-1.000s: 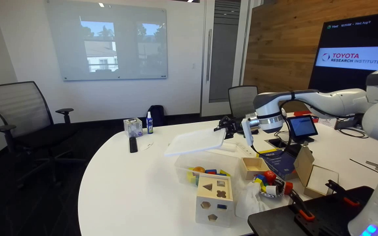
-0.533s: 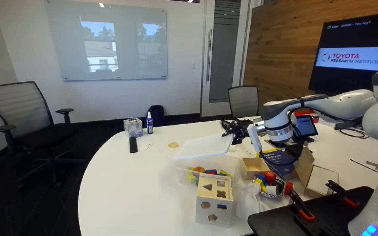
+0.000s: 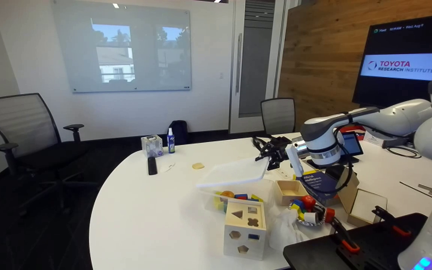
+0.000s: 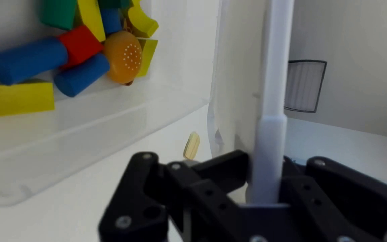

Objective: Put the white lid on the clear container.

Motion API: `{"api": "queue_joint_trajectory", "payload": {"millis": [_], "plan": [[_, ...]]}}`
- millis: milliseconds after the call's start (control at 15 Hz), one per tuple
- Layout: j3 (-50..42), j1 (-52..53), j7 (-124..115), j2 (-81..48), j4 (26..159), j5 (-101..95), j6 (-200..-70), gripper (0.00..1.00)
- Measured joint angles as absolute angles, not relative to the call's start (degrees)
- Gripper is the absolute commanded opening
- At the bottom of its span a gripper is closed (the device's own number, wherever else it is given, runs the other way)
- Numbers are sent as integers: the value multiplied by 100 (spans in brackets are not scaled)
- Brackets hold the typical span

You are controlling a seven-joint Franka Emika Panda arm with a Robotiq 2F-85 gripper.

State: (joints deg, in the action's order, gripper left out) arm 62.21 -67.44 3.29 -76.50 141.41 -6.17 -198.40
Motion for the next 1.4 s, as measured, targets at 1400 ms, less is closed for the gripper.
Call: {"api": "queue_joint_trajectory", "payload": {"millis": [1400], "plan": [[5602, -6294, -587, -6414, 14533, -413, -19824, 1]]}}
